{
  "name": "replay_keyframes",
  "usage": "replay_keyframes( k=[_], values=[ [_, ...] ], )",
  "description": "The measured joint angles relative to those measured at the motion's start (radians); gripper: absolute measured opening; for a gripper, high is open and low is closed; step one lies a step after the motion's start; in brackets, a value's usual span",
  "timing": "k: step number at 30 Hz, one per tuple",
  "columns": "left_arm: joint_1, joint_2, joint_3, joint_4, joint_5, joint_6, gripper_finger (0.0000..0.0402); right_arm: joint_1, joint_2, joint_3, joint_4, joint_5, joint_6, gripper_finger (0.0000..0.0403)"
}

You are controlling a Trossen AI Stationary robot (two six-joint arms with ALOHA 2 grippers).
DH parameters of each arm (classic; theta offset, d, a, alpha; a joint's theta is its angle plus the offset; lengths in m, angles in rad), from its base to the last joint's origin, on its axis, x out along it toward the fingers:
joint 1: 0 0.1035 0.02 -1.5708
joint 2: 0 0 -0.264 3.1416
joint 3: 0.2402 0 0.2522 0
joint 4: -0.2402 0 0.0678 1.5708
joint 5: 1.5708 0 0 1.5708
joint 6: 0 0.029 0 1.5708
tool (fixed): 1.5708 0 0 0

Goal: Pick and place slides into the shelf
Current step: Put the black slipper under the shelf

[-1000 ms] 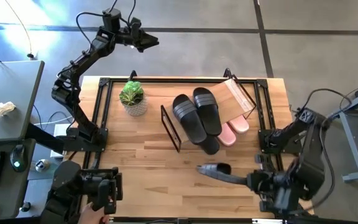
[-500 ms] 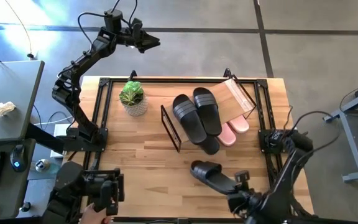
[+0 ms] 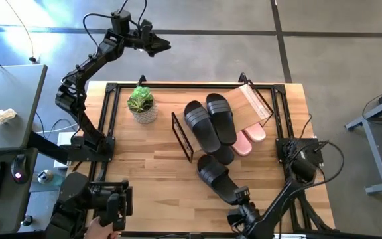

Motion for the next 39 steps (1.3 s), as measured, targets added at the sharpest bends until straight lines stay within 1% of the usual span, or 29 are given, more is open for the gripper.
replay_keyframes(
  k=[7, 15, 18, 25, 31, 39],
  values=[
    [0.000, 0.000, 0.000, 0.000, 0.012, 0.000, 0.0175, -0.030, 0.059, 0.000, 0.039, 0.019, 0.003, 0.0041],
    [0.000, 0.000, 0.000, 0.000, 0.012, 0.000, 0.0175, -0.076, 0.068, 0.000, 0.052, 0.096, -0.001, 0.0041],
    [0.000, 0.000, 0.000, 0.000, 0.012, 0.001, 0.0175, -0.091, 0.068, -0.001, 0.055, 0.092, -0.002, 0.0041],
    [0.000, 0.000, 0.000, 0.000, 0.039, 0.024, 0.0175, -0.133, 0.067, -0.077, 0.136, 0.067, 0.004, 0.0041],
    [0.000, 0.000, 0.000, 0.000, 0.053, 0.027, 0.0175, -0.164, 0.067, -0.100, 0.144, 0.073, 0.001, 0.0042],
    [0.000, 0.000, 0.000, 0.000, 0.053, 0.061, 0.0175, -0.181, 0.067, -0.101, 0.164, 0.135, -0.035, 0.0042]
  ],
)
